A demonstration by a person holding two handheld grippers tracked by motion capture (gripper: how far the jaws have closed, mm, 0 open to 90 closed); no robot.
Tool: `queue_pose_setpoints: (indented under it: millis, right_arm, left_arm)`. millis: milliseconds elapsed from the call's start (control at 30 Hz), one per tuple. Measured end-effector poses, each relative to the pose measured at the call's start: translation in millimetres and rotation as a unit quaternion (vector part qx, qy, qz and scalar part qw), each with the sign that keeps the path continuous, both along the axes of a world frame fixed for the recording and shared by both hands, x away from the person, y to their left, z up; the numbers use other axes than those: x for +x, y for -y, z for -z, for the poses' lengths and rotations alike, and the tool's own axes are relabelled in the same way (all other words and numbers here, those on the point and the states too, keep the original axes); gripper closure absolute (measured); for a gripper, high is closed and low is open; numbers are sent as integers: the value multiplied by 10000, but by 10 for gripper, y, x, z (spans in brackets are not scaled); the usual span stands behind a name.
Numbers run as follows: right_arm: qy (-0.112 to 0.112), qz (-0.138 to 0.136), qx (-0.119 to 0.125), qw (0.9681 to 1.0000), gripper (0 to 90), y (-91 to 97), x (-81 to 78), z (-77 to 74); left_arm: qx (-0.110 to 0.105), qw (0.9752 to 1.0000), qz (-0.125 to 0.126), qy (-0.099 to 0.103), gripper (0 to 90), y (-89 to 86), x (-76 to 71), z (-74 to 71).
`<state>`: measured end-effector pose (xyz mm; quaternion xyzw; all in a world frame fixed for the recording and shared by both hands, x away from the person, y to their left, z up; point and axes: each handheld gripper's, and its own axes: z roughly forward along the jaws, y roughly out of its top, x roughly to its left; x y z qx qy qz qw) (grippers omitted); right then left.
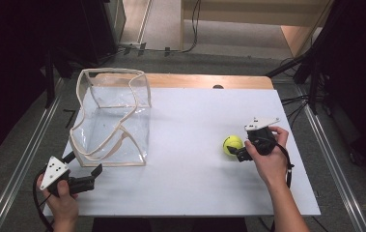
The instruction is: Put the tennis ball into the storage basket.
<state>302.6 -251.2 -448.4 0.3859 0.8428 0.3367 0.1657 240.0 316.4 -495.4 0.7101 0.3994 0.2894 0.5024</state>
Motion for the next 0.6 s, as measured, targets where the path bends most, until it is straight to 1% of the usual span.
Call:
queue_pose_setpoints:
  millis: [67,133,167,200,233,267,300,367,400,433,467,500,533,600]
  right_arm:
    - [-52,-52,-97,9999,0,-16,30,12]
    - [-161,-65,-170,9997,0,-30,66,39]
    - [-207,-91,-187,9996,0,-31,82,54]
    - [-207,-91,-187,9996,0,-31,82,54]
    - [-323,-125,-194,9992,0,-35,114,87]
    - [-323,-125,-194,9992,0,-35,114,87]
    - [-427,-157,-237,9987,0,-47,130,109]
    - [-504,-191,-277,9982,0,-65,147,129]
    - [-504,-191,-277,9982,0,-65,147,129]
    - [-615,-222,-321,9973,0,-82,160,144]
    - [-615,-222,-321,9973,0,-82,160,144]
    - [-691,-248,-350,9967,0,-95,181,168]
    - [-691,-248,-350,9967,0,-95,181,168]
    - [-783,-261,-385,9958,0,-108,201,193]
  left_arm:
    - [-6,10000,1,3,0,-2,0,0]
    - [-14,10000,5,10,0,2,3,2]
    - [-8,10000,20,0,0,2,1,1]
    - [-8,10000,20,0,0,2,1,1]
    - [-3,10000,14,1,0,-1,0,0]
    - [-3,10000,14,1,0,-1,0,0]
    - [-7,10000,10,0,0,-1,0,-1]
    - [-7,10000,14,1,0,1,-1,-1]
    - [-7,10000,14,1,0,1,-1,-1]
    - [-7,10000,16,2,0,0,-1,-1]
    - [-11,10000,14,3,0,0,-1,-1]
    - [-7,10000,13,4,0,-1,0,-1]
    - [-9,10000,16,5,0,-2,0,-1]
    - [-5,10000,9,1,0,-2,-1,-2]
